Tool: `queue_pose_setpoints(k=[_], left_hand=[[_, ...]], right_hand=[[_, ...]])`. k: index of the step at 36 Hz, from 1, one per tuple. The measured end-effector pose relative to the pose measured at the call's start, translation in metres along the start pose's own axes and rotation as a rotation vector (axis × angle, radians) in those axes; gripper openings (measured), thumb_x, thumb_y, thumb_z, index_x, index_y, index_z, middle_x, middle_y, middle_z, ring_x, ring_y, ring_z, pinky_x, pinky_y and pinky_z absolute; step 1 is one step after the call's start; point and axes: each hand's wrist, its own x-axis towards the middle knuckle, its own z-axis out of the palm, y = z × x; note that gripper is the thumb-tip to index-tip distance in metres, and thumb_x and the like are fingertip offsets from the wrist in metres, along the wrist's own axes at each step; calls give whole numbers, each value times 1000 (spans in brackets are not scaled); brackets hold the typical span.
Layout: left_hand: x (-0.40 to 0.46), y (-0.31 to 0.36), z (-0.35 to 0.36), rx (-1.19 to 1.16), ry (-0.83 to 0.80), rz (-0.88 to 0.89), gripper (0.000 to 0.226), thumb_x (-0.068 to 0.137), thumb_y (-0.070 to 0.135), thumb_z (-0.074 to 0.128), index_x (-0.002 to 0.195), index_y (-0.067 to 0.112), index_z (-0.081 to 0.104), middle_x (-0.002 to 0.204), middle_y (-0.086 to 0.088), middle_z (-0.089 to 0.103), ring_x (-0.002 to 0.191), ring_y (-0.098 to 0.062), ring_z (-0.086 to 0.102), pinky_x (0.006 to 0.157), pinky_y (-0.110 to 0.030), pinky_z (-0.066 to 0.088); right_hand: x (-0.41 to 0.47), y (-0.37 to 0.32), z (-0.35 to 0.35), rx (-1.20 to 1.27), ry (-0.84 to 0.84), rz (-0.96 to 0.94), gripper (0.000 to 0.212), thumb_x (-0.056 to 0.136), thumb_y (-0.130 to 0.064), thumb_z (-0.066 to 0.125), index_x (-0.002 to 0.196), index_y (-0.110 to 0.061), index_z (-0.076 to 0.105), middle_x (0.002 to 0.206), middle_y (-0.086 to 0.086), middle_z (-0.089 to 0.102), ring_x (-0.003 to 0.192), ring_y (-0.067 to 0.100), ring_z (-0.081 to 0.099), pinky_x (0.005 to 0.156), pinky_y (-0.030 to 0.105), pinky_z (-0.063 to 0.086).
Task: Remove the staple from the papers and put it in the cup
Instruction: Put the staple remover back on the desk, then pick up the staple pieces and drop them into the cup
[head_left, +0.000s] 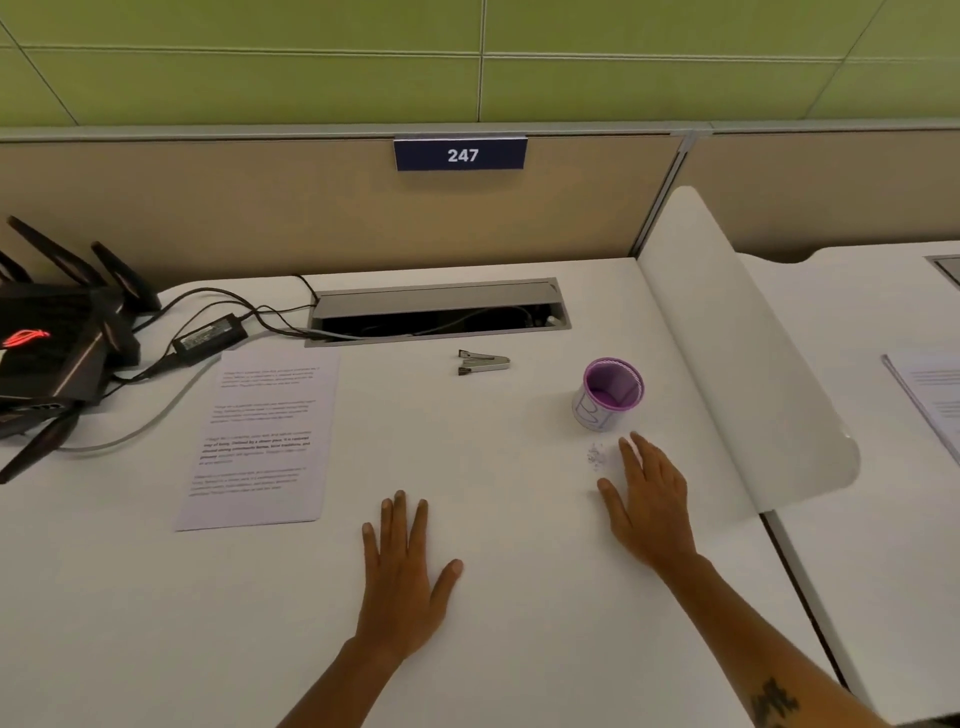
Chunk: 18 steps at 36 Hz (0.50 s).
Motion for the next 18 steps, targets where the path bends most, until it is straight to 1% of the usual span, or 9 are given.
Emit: queue_pose_setpoints(k=[3, 5, 8, 11, 18], left_hand=[[-2, 2, 4, 47, 18, -6, 86, 102, 69, 26, 170, 21, 1, 178, -7, -16, 165, -27, -16, 132, -53, -8], [-2, 2, 4, 65, 28, -6, 86, 102, 69, 24, 169, 21, 0, 178, -7, -16, 165, -27, -15, 133, -56, -3], [-3, 1, 4, 82, 42, 17, 84, 103, 67, 25, 170, 21, 2, 178, -8, -13, 166, -28, -11, 133, -59, 4], [-4, 2, 4, 103, 60, 35, 84, 104, 64, 30, 170, 19, 4, 179, -10, -9, 166, -30, -7, 132, -60, 8], [-5, 6, 1, 143, 70, 26, 84, 104, 63, 30, 169, 17, 7, 179, -11, -6, 166, -31, -5, 132, -62, 12]], right_hand=[[7, 19, -1, -41, -21, 36, 74, 98, -59, 40, 156, -14, 38, 166, 10, 32, 149, 35, 35, 117, 52, 34], [14, 30, 0, -79, -65, 41, 77, 98, -65, 34, 159, -17, 34, 168, 11, 28, 150, 38, 32, 118, 55, 33], [21, 39, 4, -127, -137, 2, 79, 97, -71, 27, 162, -27, 27, 170, 8, 22, 151, 40, 28, 119, 59, 27], [24, 39, 5, -159, -175, -65, 77, 97, -71, 27, 164, -33, 21, 171, 5, 21, 151, 40, 26, 119, 60, 25], [21, 31, 1, -157, -212, -178, 70, 99, -72, 23, 161, -42, 26, 170, 2, 24, 152, 38, 27, 119, 58, 23]])
